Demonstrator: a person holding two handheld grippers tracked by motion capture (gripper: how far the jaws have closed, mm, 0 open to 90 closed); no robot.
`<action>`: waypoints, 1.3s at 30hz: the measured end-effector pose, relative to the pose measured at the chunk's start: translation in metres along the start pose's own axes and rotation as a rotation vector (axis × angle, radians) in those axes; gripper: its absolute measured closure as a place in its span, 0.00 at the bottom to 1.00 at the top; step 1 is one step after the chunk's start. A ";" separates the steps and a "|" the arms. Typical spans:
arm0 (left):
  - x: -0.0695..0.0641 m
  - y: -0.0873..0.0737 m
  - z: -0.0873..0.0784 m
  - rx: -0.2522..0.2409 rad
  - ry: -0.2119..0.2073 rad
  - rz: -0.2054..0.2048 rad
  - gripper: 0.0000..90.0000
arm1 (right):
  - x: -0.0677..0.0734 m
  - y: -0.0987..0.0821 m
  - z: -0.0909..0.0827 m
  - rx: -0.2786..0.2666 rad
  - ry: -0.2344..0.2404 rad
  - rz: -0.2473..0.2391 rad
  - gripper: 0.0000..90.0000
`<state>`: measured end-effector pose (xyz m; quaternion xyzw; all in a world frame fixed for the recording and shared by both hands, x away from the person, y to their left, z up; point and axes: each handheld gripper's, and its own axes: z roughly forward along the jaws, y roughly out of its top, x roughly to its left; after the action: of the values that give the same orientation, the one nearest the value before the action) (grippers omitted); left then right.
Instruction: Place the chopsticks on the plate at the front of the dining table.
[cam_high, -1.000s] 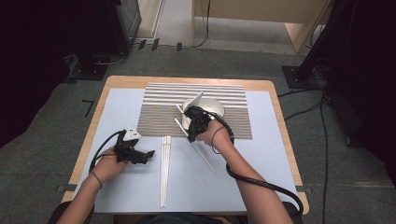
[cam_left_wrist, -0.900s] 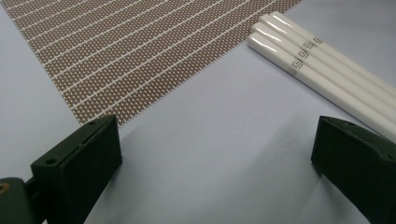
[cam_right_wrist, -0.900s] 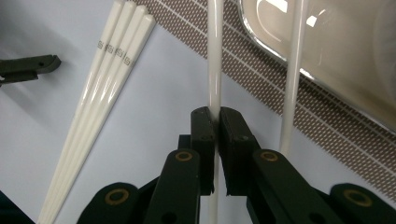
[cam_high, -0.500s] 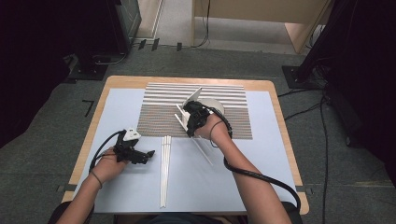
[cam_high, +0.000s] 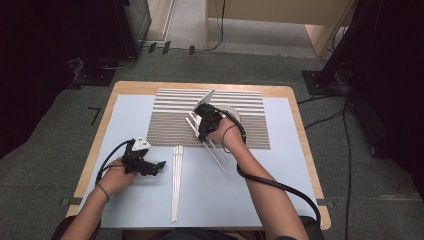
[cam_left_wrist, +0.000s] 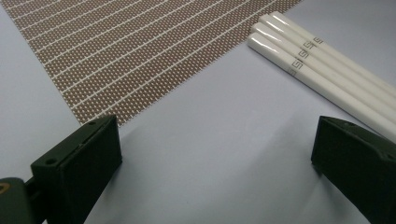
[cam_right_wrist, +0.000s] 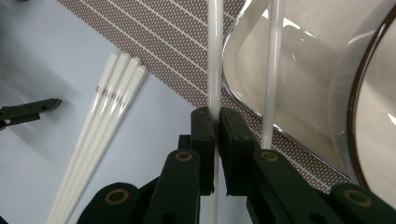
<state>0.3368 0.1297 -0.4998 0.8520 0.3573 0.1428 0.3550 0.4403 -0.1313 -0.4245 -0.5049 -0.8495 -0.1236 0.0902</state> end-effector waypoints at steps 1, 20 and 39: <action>0.000 0.000 0.000 0.000 0.000 0.000 0.01 | 0.000 0.001 0.000 0.000 -0.001 0.002 0.95; 0.000 0.000 0.000 0.000 -0.001 0.000 0.01 | -0.006 0.015 0.006 0.013 -0.032 0.016 0.95; 0.000 0.000 0.000 0.001 0.000 0.002 0.01 | -0.004 0.028 0.012 -0.003 -0.040 0.022 0.95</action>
<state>0.3370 0.1299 -0.4997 0.8525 0.3566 0.1431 0.3544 0.4660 -0.1184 -0.4333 -0.5166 -0.8454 -0.1137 0.0739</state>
